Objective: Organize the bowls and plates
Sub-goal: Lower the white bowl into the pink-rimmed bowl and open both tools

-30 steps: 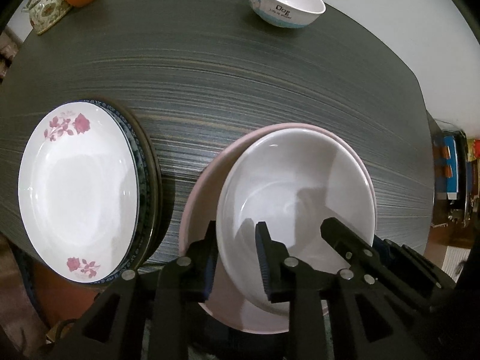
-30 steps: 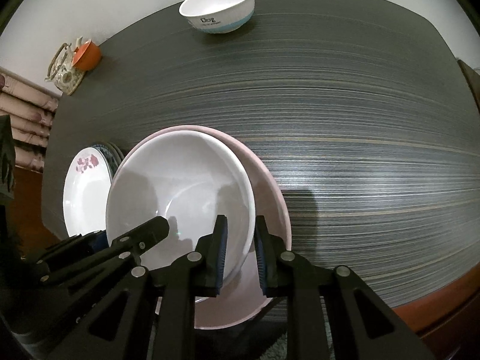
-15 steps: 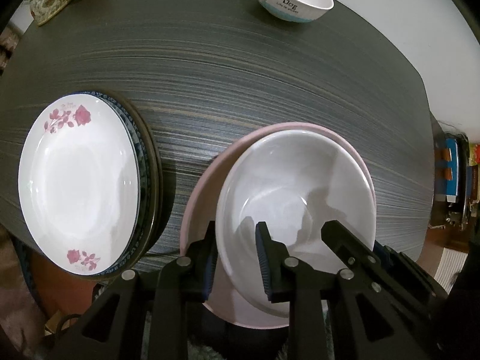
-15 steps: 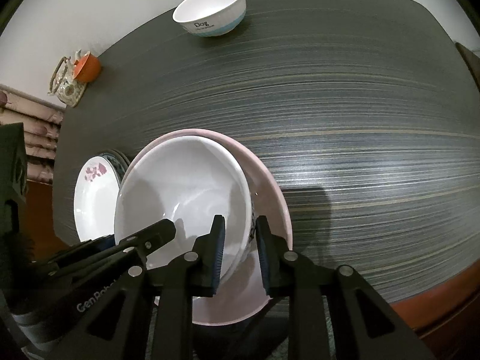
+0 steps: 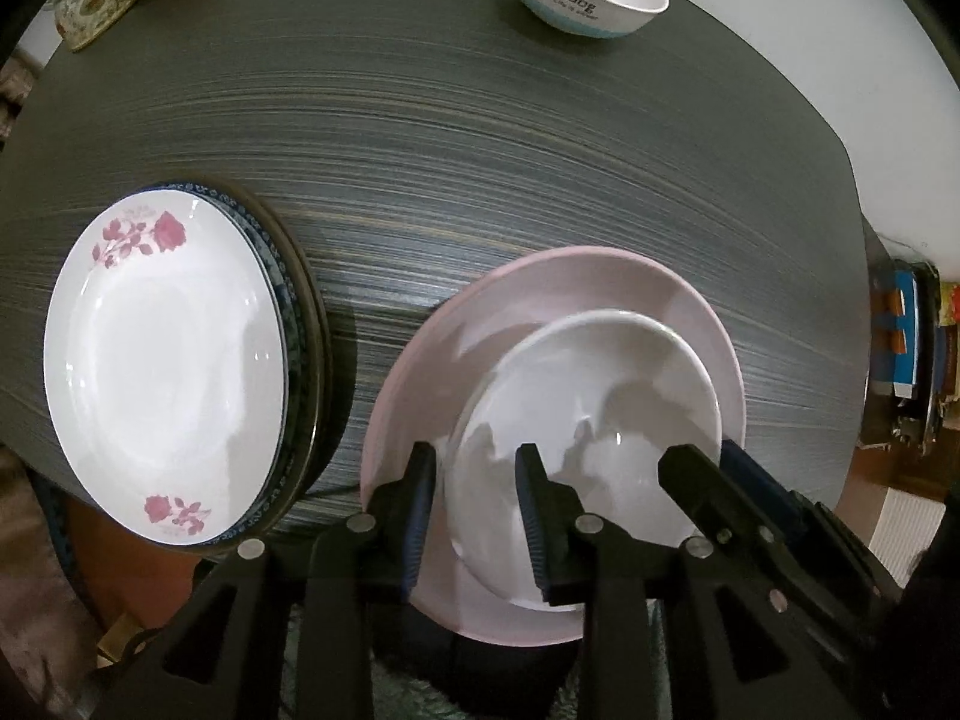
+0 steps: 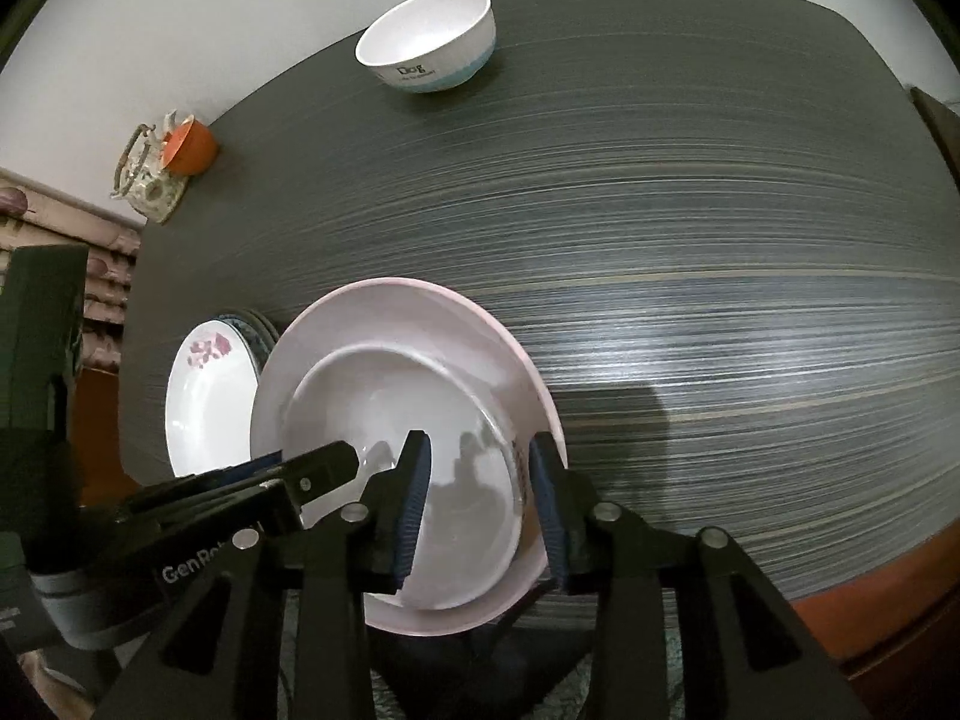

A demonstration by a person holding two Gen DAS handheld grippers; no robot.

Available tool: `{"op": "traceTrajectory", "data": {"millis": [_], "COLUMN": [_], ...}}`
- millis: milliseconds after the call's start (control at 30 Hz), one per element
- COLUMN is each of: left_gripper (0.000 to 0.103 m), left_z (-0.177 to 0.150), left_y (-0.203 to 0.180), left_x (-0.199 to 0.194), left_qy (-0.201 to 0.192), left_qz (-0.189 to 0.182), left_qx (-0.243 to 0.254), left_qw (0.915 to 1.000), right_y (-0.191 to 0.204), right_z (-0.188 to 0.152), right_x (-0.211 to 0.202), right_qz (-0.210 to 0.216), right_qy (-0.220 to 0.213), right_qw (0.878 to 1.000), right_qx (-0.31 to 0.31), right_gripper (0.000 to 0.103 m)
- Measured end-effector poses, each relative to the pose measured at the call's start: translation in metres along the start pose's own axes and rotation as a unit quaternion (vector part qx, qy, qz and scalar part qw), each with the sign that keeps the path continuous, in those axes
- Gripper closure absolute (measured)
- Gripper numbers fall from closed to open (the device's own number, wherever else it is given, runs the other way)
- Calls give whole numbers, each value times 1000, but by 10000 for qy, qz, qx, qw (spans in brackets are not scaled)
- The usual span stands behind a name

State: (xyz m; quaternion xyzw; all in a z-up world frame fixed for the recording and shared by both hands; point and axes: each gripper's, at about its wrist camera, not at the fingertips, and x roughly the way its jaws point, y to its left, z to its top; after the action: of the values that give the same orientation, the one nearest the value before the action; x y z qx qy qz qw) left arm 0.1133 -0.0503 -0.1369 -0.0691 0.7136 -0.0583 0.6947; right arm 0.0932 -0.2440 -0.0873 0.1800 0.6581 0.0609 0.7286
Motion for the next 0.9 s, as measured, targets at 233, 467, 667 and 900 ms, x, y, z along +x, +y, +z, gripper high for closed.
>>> {"op": "traceTrajectory", "data": {"millis": [233, 467, 667, 900], "left_gripper": [71, 66, 65, 65], "left_z": [-11, -15, -22, -20], "left_y": [0, 5, 3, -6], "left_x": [-13, -37, -51, -69], "left_qy": [-391, -942, -1446, -2185], "left_qz": [54, 28, -28, 120], "left_qx": [171, 373, 586, 706], "left_qw": [9991, 9949, 9878, 9732], "right_y": [2, 8, 7, 0], "right_z": [-4, -6, -6, 1], "right_x": [-2, -14, -26, -36], "right_qz": [6, -91, -84, -48], "right_qy": [-97, -363, -742, -1105], "right_qw": [9999, 9987, 9962, 9927], "right_qx": [-111, -343, -442, -485], "right_gripper": [68, 64, 55, 45]}}
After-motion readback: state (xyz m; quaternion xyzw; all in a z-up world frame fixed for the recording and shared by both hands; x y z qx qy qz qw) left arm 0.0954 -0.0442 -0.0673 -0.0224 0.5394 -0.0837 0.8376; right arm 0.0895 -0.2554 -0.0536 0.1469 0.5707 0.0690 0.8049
